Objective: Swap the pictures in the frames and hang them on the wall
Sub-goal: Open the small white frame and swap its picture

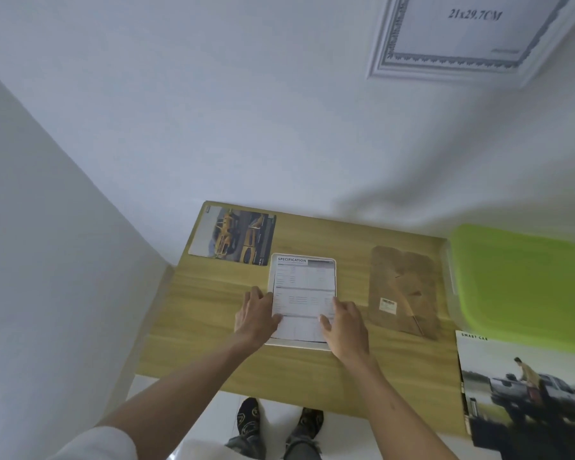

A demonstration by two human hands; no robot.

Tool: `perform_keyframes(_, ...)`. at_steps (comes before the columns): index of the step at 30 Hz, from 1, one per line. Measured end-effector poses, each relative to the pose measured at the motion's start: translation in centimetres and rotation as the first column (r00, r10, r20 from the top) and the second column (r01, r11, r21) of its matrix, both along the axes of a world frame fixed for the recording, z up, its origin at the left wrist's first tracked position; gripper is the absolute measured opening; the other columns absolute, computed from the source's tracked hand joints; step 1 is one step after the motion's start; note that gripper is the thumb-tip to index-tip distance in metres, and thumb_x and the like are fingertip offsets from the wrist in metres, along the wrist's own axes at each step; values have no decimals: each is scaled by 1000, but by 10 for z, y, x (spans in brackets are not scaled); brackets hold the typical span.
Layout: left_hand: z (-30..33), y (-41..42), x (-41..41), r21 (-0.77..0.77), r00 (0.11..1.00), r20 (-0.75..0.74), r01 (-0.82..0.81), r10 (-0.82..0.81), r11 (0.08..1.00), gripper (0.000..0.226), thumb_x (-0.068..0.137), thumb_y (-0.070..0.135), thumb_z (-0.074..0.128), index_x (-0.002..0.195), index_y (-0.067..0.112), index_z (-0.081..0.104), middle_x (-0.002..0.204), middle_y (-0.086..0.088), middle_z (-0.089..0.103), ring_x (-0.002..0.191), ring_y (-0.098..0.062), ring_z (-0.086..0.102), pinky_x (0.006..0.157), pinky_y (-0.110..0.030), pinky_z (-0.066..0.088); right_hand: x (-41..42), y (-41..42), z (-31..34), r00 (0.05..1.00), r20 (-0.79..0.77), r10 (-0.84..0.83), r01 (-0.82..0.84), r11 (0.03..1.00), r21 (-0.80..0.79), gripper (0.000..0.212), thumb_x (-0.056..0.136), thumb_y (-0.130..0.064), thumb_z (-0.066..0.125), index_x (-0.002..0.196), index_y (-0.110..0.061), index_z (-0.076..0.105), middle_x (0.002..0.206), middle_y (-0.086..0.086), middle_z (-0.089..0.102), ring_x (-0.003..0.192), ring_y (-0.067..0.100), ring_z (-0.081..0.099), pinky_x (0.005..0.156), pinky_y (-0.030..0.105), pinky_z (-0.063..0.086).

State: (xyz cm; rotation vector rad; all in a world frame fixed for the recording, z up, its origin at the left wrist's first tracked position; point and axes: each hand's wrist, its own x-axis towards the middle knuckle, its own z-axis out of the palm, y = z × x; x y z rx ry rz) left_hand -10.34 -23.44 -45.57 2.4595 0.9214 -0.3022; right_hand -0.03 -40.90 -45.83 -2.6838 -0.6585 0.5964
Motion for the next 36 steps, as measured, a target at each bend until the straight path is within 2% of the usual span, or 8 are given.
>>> perform_keyframes(8,-12,-3,-7,-155,994,52,-89,99,984,64,89,42,64,143,16,42,123,-1,39,115,-19,44,83,-33,50,-21,17,-7,990,-65,-125,125,992,-1,56,98,-38,52,149,-18,39,143,10,38,135,26,33,109,32,38)
perform_keyframes(12,-12,-8,-5,-252,961,127,-207,245,945,63,88,36,68,143,16,46,125,0,41,115,-18,46,81,-30,49,-24,18,-9,991,-88,-106,101,993,-54,58,99,-39,50,151,-19,34,146,11,30,138,27,28,110,33,37)
perform_keyframes(16,-10,-13,-7,-245,917,247,-254,313,936,55,84,27,72,135,20,54,130,-3,42,117,-20,41,92,-35,47,-25,20,-8,991,-96,-97,89,993,-83,61,98,-38,50,152,-19,29,147,10,29,138,26,27,108,34,39)
perform_keyframes(20,-5,-13,-6,-295,851,357,-287,384,911,49,80,14,73,127,17,61,120,-2,55,108,-21,49,88,-35,47,-26,20,-7,988,-101,-117,109,991,-82,61,99,-36,50,153,-19,28,146,9,29,137,25,28,107,34,40)
perform_keyframes(26,10,4,-5,-651,760,233,-342,607,678,33,82,1,67,107,23,66,82,3,68,74,-12,66,61,-28,54,-23,17,0,955,-195,-223,242,967,78,53,96,-31,54,146,-18,43,142,9,38,136,24,37,104,32,38)
perform_keyframes(31,9,26,-12,-870,710,58,-309,701,384,31,78,-8,69,103,12,65,91,-13,75,86,-28,73,77,-43,60,-11,11,10,847,-350,-399,496,830,256,48,90,-38,62,135,-22,56,133,0,58,119,18,57,100,32,46)
perform_keyframes(33,10,30,-15,-902,719,54,-263,693,343,31,79,-9,69,104,9,64,93,-15,75,89,-30,73,79,-44,60,-6,7,14,817,-400,-416,544,787,292,44,93,-25,64,135,-15,57,116,-6,61,108,12,58,93,25,42)
perform_keyframes(36,13,31,-16,-914,744,64,-224,665,338,32,78,-10,69,105,8,65,92,-14,74,90,-31,72,81,-47,59,-2,-1,18,784,-477,-398,583,736,345,29,90,-15,67,118,-22,66,112,-1,69,101,15,65,88,32,54)
